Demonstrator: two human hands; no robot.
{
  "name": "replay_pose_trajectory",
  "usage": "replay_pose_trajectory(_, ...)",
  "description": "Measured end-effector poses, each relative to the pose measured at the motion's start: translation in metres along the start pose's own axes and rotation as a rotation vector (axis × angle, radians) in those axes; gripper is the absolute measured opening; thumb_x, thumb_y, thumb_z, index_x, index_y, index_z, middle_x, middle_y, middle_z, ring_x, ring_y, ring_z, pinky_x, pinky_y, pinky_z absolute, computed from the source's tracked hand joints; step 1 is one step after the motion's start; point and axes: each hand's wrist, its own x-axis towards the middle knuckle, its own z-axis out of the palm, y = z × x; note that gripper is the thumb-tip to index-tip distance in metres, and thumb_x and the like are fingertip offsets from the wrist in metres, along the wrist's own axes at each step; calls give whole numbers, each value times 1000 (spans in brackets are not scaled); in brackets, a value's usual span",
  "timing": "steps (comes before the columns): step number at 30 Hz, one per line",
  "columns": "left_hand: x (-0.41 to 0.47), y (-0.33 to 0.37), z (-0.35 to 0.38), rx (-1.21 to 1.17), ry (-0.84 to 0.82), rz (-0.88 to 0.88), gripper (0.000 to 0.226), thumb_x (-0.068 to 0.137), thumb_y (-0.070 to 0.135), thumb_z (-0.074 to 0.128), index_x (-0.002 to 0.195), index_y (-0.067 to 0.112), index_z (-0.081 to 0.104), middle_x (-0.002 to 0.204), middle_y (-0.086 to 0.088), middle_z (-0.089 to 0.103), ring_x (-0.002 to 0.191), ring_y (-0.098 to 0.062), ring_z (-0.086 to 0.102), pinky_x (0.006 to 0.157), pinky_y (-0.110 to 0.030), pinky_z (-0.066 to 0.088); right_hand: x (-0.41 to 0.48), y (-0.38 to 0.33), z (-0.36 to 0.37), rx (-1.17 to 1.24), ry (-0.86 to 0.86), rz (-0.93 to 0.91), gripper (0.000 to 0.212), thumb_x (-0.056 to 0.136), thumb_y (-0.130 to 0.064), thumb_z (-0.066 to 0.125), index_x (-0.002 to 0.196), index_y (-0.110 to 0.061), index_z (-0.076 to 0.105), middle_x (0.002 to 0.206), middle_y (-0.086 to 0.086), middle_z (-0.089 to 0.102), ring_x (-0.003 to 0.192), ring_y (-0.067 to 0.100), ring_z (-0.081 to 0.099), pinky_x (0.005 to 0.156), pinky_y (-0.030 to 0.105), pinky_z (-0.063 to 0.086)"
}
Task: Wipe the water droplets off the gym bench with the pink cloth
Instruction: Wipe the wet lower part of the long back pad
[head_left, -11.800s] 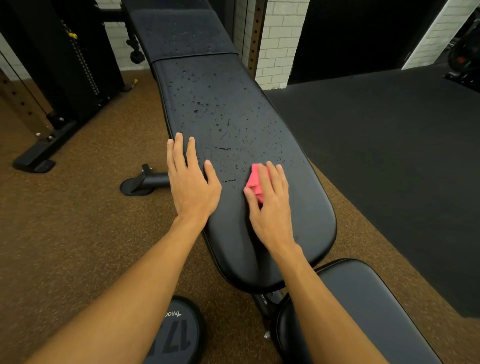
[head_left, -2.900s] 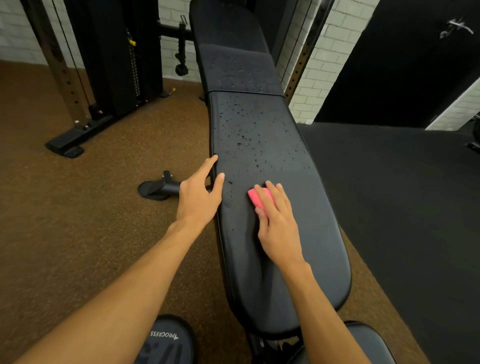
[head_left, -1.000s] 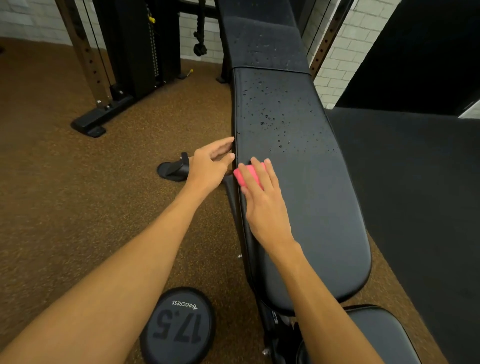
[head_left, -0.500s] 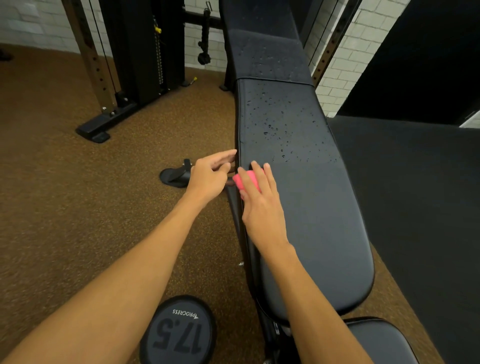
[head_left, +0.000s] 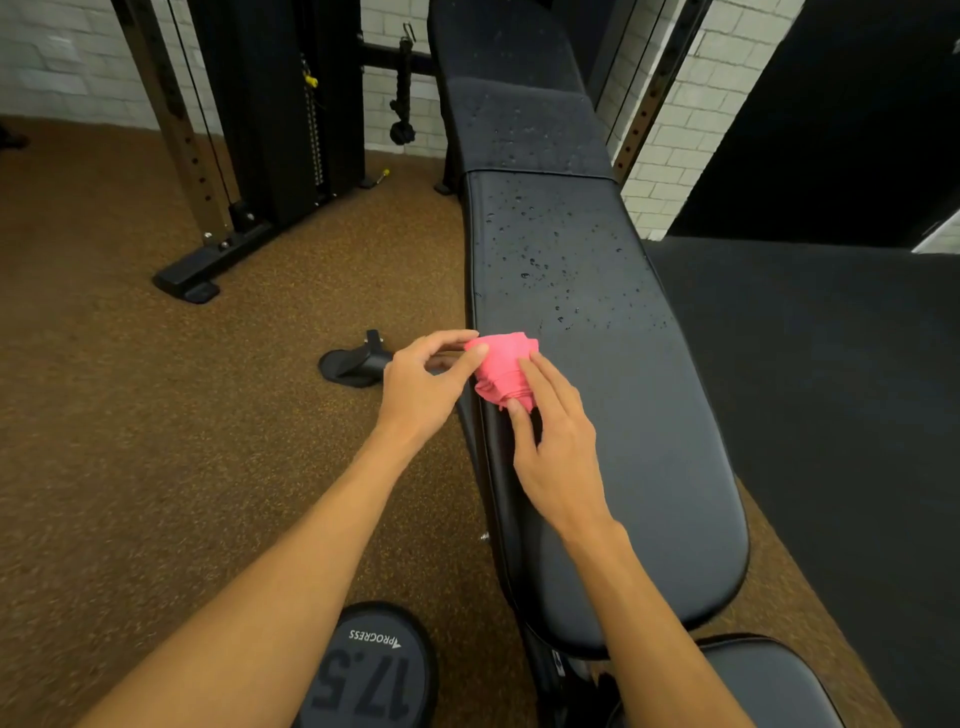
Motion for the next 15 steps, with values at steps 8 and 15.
replay_pose_trajectory(8, -28, 3, 16, 147, 230, 104, 23, 98, 27, 75, 121, 26, 75, 118, 10, 67, 105, 1, 66, 96, -27, 56, -13, 6, -9, 125, 18, 13, 47, 107, -26, 64, 153, -17, 58, 154, -4, 58, 146, 5, 47, 121, 17, 34)
replay_pose_trajectory(15, -33, 26, 60, 318, 52, -77, 100, 97, 65, 63, 171, 22, 11, 177, 3, 7, 162, -17, 13, 126, -31, 17, 2, 40, -22, 85, 230, 166, 37, 110, -19, 56, 146, -17, 63, 145, -6, 64, 140, 4, 47, 118, 16, 35)
